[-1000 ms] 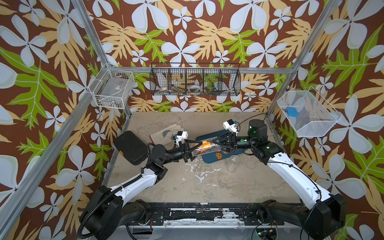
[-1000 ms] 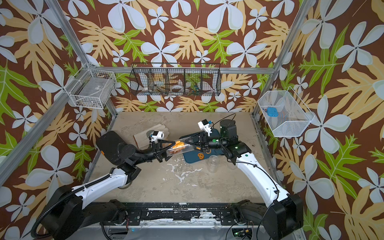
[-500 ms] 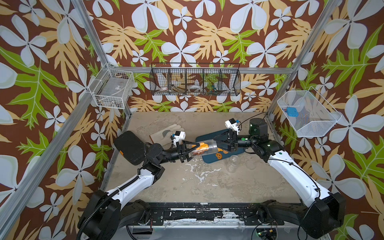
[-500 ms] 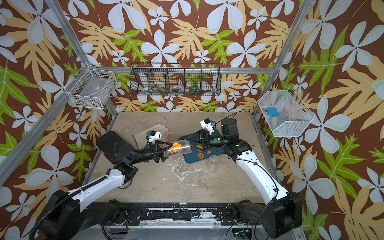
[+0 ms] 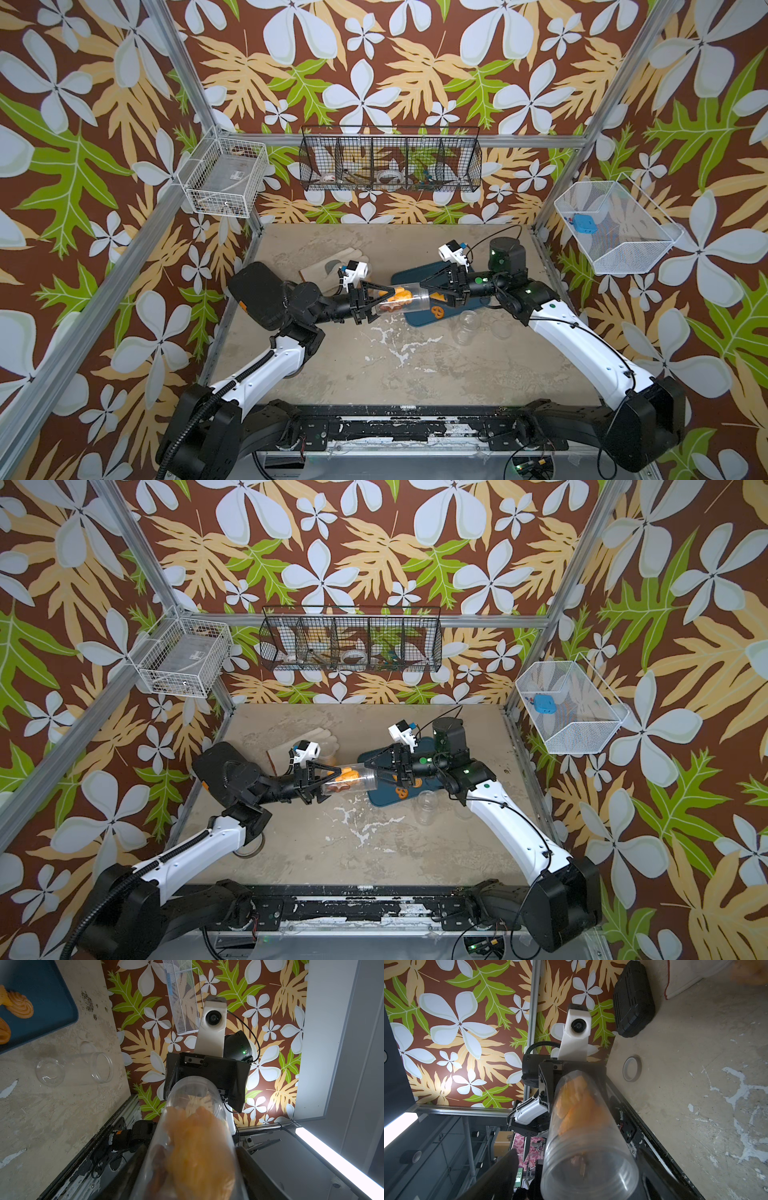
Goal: Pour the cookies out of the jar
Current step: Unscrew the lid from the jar.
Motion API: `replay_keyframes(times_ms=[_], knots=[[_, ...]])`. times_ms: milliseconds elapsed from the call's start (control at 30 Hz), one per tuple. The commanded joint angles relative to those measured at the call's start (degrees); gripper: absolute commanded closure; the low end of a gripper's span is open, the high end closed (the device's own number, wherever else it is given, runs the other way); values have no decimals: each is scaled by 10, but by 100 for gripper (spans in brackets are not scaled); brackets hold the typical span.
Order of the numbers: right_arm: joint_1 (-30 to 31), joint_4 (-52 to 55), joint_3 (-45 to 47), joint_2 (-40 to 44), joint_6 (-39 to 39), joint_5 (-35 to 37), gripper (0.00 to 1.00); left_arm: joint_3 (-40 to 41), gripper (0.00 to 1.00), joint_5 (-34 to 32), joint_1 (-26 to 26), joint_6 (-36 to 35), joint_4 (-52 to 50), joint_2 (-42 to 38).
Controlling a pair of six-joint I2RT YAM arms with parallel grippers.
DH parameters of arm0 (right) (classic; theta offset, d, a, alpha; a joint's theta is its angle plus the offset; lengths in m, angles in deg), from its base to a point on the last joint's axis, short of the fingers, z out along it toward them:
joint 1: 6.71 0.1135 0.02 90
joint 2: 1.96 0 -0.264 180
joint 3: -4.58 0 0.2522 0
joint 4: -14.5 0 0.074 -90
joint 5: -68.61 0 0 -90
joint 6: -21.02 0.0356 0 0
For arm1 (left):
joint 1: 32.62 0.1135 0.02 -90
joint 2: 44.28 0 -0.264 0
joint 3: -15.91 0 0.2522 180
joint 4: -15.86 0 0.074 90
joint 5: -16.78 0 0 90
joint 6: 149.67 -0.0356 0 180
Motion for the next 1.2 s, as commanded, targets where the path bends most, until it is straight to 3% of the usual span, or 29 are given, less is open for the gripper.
replay_keyframes(times_ms=[0,400,900,1000,1167], knots=[[2,-19,2,0,-3,-15,16,-6,65,6,1,-6,11,0],[4,-20,22,13,-4,-20,20,-7,66,5,3,-2,14,1],[5,-25,18,11,-11,-26,40,-5,67,4,4,4,14,0],[5,-14,12,9,-36,-28,47,-8,67,1,4,13,13,1],[5,52,-14,5,-144,-13,54,-16,68,3,4,22,-8,1]])
